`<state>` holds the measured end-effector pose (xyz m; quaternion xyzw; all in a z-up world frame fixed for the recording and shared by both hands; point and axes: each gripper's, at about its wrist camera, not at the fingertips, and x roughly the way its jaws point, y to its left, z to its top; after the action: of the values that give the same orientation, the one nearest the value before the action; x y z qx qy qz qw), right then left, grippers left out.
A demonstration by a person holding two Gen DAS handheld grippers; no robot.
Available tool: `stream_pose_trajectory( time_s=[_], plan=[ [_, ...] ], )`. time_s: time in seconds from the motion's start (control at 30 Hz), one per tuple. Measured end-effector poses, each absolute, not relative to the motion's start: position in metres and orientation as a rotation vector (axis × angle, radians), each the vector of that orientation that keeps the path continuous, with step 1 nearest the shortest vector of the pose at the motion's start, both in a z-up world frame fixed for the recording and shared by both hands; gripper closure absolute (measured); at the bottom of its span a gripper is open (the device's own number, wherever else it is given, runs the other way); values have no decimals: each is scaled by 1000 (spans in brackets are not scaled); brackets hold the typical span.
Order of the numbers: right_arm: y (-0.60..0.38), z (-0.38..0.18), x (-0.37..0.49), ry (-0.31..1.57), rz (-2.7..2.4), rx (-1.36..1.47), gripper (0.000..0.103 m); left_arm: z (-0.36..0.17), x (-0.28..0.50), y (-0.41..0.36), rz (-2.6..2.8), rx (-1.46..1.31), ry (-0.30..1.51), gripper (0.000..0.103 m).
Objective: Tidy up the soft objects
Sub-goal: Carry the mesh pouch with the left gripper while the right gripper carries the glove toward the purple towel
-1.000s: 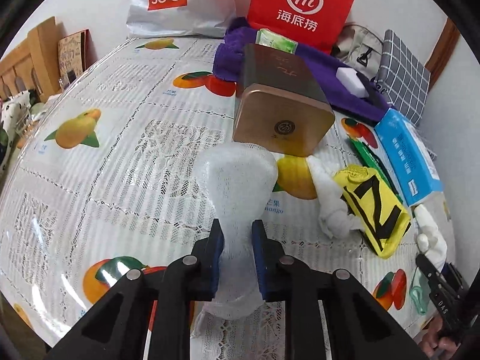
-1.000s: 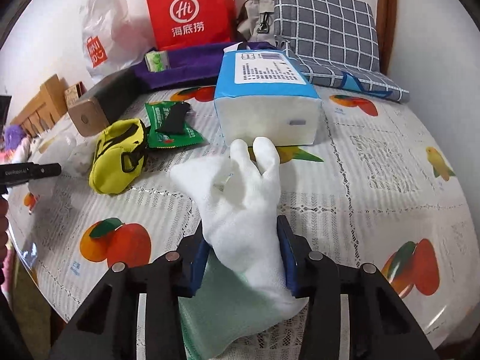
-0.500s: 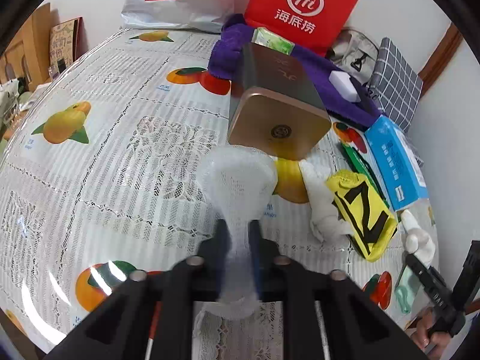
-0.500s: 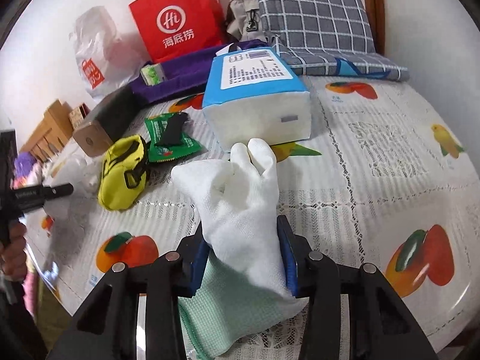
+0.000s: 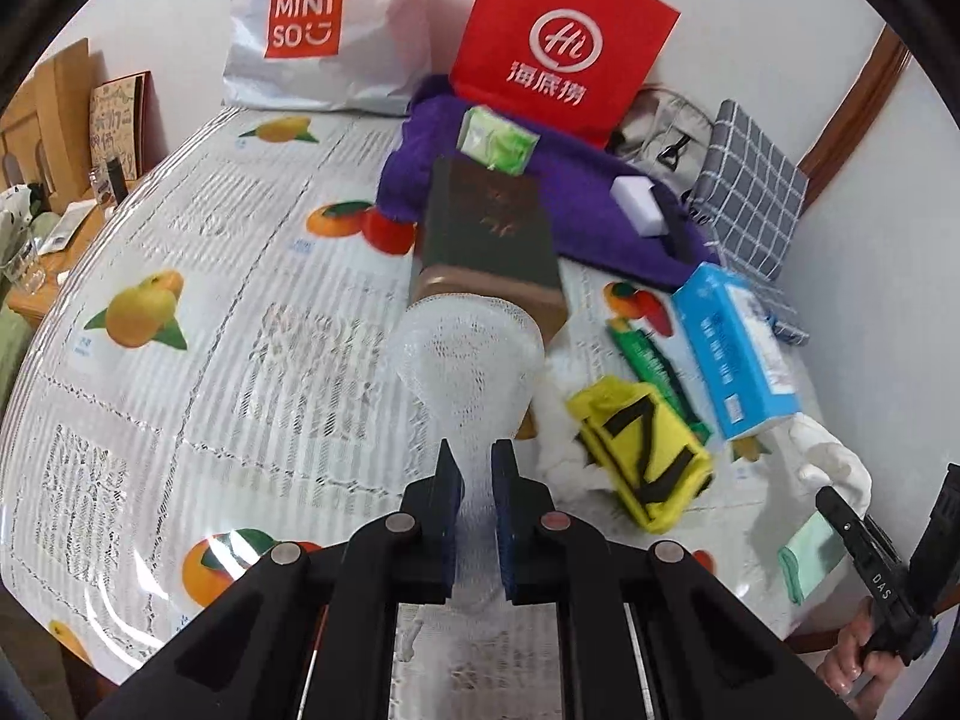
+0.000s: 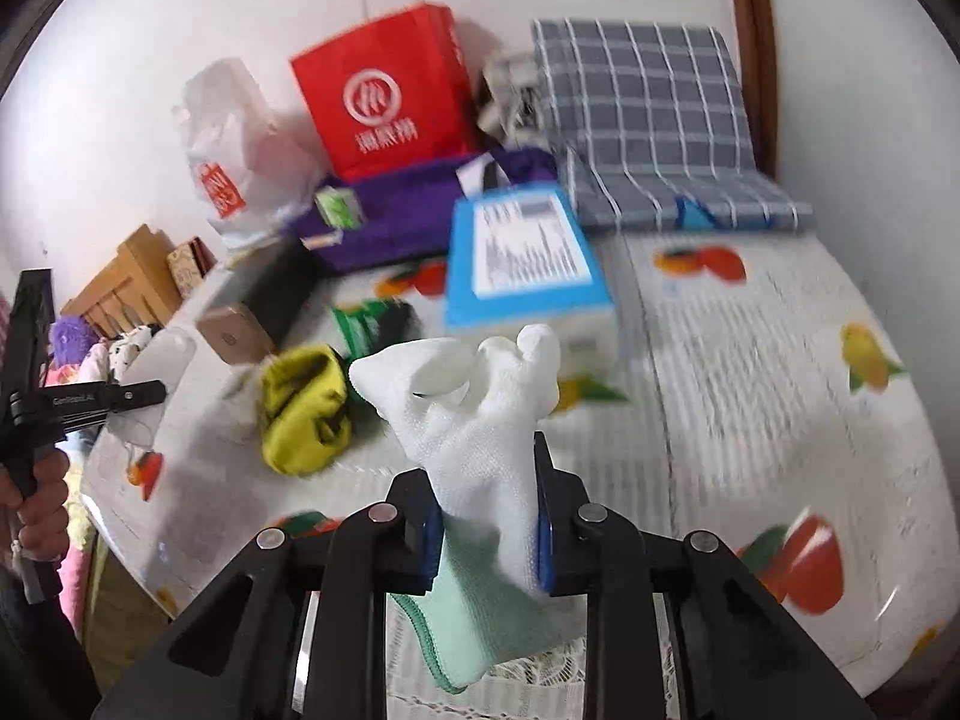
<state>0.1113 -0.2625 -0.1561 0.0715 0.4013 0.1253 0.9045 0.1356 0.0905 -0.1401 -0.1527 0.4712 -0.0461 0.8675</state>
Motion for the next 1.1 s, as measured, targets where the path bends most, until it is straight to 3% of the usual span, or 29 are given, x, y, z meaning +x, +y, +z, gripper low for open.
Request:
stream_pose_trajectory(
  time_s=[0.6,1.1],
  plan=[
    [-245,-65,163,656,322,89,80,-81,179,74,-118,-261,914,93],
    [-229,-50,241,663,299,107,80,-67,257,83,-120,-328,928,93]
  ],
)
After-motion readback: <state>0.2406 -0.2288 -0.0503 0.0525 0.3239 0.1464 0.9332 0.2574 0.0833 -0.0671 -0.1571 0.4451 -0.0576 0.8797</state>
